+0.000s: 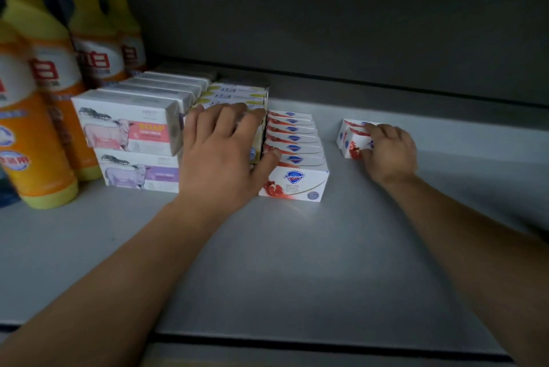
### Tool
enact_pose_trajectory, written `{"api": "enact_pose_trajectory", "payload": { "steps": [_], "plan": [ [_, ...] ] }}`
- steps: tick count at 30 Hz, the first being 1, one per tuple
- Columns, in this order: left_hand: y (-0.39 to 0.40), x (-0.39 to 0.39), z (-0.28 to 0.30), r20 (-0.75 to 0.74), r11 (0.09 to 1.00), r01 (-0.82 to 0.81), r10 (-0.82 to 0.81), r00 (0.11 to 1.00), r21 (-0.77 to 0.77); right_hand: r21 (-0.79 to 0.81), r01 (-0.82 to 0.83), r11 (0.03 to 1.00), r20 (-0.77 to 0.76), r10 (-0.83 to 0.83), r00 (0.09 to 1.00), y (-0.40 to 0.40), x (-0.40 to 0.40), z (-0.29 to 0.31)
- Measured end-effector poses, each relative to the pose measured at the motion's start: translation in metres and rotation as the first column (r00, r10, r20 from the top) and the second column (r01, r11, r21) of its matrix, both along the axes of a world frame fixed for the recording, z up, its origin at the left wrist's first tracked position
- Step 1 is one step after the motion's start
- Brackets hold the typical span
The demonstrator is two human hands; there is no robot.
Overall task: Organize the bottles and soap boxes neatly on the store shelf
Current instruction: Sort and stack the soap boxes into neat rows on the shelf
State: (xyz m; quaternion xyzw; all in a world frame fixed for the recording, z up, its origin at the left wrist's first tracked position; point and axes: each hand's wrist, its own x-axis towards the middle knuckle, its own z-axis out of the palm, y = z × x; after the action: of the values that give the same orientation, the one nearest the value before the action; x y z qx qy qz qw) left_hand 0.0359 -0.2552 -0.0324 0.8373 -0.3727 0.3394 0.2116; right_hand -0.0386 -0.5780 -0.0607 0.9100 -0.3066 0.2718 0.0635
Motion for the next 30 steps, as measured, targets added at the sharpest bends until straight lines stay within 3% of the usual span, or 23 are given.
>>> {"api": "enact_pose_trajectory", "payload": {
  "steps": [5,11,15,17,21,23,25,28,30],
  "plan": [
    [0.001,-0.002,0.001,0.001,1.000,0.011,-0.011,1.000,0.012,0.008,-0.028,1.000,0.050,0.027,0.998,0.018,-0.023,0.021],
    [0.003,-0.004,0.004,-0.013,0.999,0.005,-0.005,1.000,0.049,0.081,-0.275,0.958,0.178,0.257,0.950,0.083,-0.077,0.047],
    [0.007,-0.005,0.019,-0.118,0.995,0.031,-0.019,0.993,0.099,0.122,-0.360,0.925,0.212,0.330,0.920,0.129,-0.106,0.051],
    [0.013,-0.009,0.032,-0.162,0.996,0.062,-0.051,0.986,0.068,0.146,-0.393,0.908,0.229,0.356,0.906,0.147,-0.115,0.050],
    [0.031,-0.038,0.043,-0.030,0.981,0.172,-0.175,0.984,-0.089,0.136,-0.431,0.892,0.267,0.386,0.883,0.174,-0.126,0.051],
    [0.038,-0.056,0.037,-0.039,0.957,0.255,-0.263,0.964,-0.138,0.126,-0.454,0.882,0.296,0.403,0.866,0.188,-0.130,0.053],
    [0.042,-0.070,0.028,-0.199,0.905,0.373,-0.411,0.889,-0.202,0.135,-0.499,0.856,0.328,0.437,0.838,0.202,-0.131,0.054],
    [0.050,-0.083,0.020,-0.526,0.757,0.497,-0.653,0.545,-0.424,0.235,-0.570,0.787,0.388,0.462,0.798,0.222,-0.132,0.052],
    [0.055,-0.085,0.015,-0.562,0.693,0.516,-0.716,0.414,-0.504,0.291,-0.618,0.730,0.424,0.481,0.767,0.234,-0.131,0.048]
  ]
}}
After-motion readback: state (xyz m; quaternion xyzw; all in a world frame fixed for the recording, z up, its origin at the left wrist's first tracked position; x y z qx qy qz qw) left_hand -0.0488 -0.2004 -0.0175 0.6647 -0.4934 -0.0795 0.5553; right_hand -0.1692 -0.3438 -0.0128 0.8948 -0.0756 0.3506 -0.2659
